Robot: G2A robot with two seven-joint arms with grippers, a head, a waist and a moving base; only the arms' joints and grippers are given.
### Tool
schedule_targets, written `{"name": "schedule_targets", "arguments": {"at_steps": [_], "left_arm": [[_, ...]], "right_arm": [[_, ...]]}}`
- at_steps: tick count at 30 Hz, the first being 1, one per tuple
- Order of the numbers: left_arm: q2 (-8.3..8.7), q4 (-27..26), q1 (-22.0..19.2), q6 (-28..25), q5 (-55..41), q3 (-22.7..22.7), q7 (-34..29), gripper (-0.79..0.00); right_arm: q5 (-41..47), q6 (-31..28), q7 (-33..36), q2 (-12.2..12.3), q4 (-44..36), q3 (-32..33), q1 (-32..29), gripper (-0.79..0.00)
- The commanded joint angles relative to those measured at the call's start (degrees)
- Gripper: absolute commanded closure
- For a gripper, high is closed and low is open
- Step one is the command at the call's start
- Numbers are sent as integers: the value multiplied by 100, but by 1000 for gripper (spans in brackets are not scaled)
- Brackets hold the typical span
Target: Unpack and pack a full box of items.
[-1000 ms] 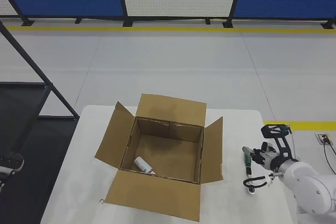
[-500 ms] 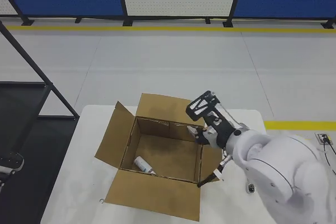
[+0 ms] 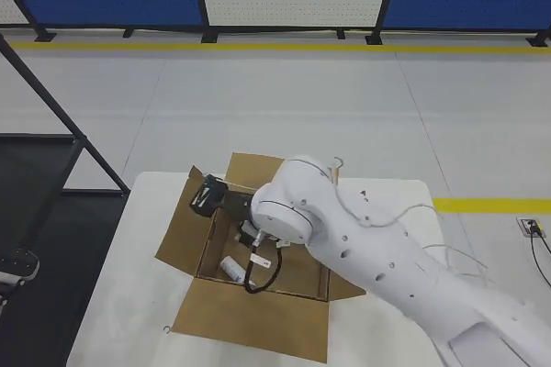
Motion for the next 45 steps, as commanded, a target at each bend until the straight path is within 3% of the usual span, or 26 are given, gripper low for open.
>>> {"name": "schedule_targets", "arguments": {"at_steps": [1, 2, 6, 16, 18, 25, 32, 38, 45], "left_arm": [[0, 0, 0, 0, 0, 0, 0, -785], [0, 0, 0, 0, 0, 0, 0, -785], [0, 0, 0, 0, 0, 0, 0, -785], [0, 0, 0, 0, 0, 0, 0, -785], [1, -22, -1, 45, 30, 30, 20, -785], [85, -59, -403, 371, 1097, 585, 74, -785], [165, 418, -919, 644, 1795, 1204, 43, -785], [215, 640, -1055, 677, 2140, 1474, -87, -785], [260, 819, -1108, 596, 2320, 1733, -263, -785]], "right_arm": [[282, -235, 42, -217, 626, -283, 171, -690], [340, -308, 16, -312, 857, -383, 249, -782], [563, -347, -192, -589, 1582, -590, 353, -785], [563, -347, -192, -589, 1582, -590, 353, -785], [520, -352, -576, -562, 1704, -517, 237, -785], [131, -493, -1403, -631, 2344, -561, 36, -785], [239, -1390, -1673, -901, 3133, -750, -59, -785], [260, -1965, -1865, -1168, 3576, -913, -131, -785], [369, -1773, -2265, -1460, 3991, -939, -271, -785]]}}
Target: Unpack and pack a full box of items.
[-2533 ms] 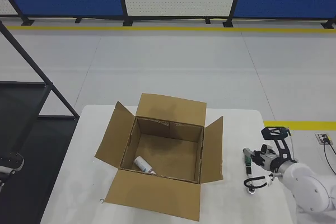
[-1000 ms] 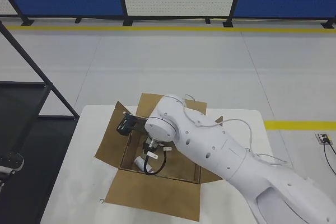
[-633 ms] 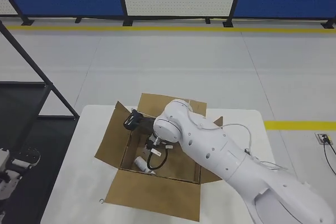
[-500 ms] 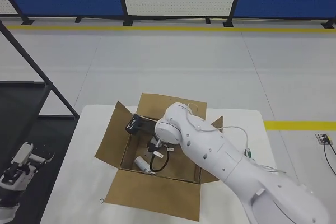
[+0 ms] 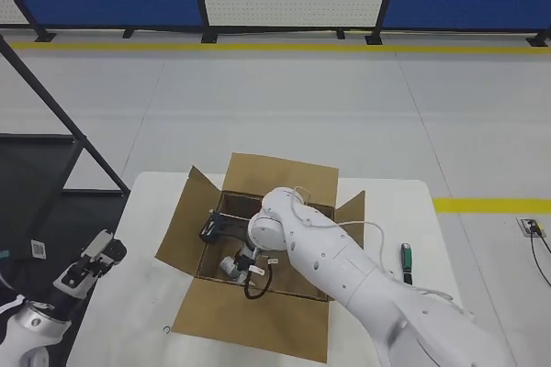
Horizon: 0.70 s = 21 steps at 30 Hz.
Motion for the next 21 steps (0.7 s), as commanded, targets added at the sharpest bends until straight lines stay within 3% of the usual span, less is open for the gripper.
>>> {"name": "schedule_targets", "arguments": {"at_steps": [1, 11, 21], "left_arm": [[12, 42, 4, -37, 21, 83, -70, -785], [58, 158, 42, -218, -39, 360, -262, -785], [101, 52, 91, -137, -358, 259, -146, -785]], "right_arm": [[3, 8, -135, -78, 125, -9, -35, -785], [-61, 394, -316, -413, 683, -36, -138, -785], [-389, 639, -143, -766, 1109, -194, -207, -785]]}}
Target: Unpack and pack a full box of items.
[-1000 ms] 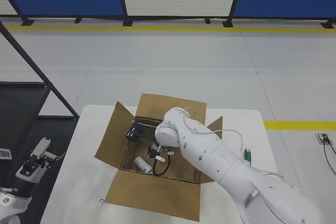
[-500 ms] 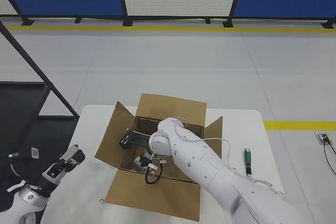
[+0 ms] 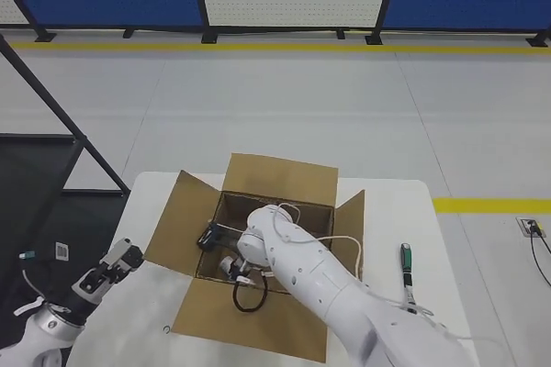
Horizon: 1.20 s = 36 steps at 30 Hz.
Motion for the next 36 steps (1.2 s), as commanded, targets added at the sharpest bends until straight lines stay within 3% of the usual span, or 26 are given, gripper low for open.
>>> {"name": "schedule_targets", "arguments": {"at_steps": [1, 15, 24, 36], "left_arm": [[8, -23, 13, 21, -62, -19, 42, -785], [49, -139, 132, 33, -307, -91, 264, -785], [66, -170, 196, -9, -253, 15, 401, -785], [80, 293, -9, -95, 528, 424, 939, -785]], "right_arm": [[-65, -8, 12, -64, 99, -23, -6, -785], [-211, -19, -244, -310, 743, 58, 138, -785], [-140, -211, -777, -272, 918, 233, 224, -785], [-22, -300, -1253, -201, 902, 440, 71, -785]]}}
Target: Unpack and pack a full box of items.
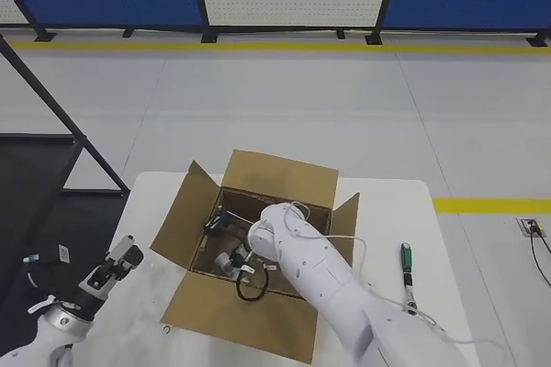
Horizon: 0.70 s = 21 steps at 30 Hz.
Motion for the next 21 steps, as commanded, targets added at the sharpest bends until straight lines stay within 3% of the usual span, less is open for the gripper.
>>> {"name": "schedule_targets", "arguments": {"at_steps": [1, 16, 21], "left_arm": [[2, 53, -26, 11, 20, 51, 43, -785], [33, 79, -69, 59, -33, 69, 204, -785], [47, 96, -90, 52, -55, 61, 188, -785]], "right_arm": [[12, 11, -68, 1, -36, 30, -30, -785], [-541, 760, 656, -147, -149, -81, 48, -785], [-522, 943, 461, -171, -102, -2, 111, -785]]}}
